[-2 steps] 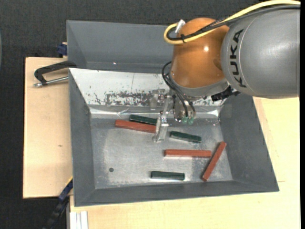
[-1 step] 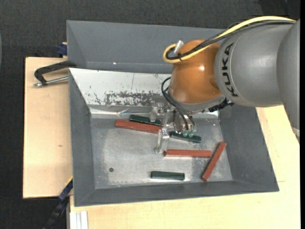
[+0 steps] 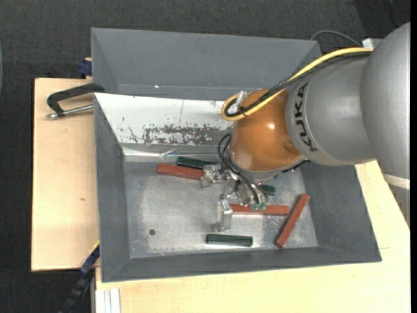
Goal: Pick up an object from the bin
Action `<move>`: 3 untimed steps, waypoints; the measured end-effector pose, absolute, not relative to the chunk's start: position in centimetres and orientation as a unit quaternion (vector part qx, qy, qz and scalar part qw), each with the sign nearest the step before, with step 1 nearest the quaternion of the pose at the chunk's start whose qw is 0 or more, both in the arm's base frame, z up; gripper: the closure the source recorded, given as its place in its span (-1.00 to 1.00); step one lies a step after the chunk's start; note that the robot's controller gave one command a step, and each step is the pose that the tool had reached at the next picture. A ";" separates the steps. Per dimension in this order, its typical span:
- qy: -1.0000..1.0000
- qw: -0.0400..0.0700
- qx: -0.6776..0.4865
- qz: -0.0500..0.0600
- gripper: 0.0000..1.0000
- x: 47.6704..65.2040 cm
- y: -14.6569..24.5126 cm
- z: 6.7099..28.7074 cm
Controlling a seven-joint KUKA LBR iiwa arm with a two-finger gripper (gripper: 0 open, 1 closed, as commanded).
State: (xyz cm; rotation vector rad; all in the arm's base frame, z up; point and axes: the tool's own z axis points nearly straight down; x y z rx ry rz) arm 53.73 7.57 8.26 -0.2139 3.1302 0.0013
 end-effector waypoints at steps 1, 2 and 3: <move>0.998 -0.002 -0.057 0.002 -1.00 53.7 6.6 6.5; 0.999 0.001 -0.054 0.002 -1.00 54.2 6.1 6.9; 0.997 0.002 -0.076 -0.002 -1.00 53.5 5.2 8.7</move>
Offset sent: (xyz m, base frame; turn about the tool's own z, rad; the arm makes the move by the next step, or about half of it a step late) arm 0.0002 -0.0896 0.0196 -0.1370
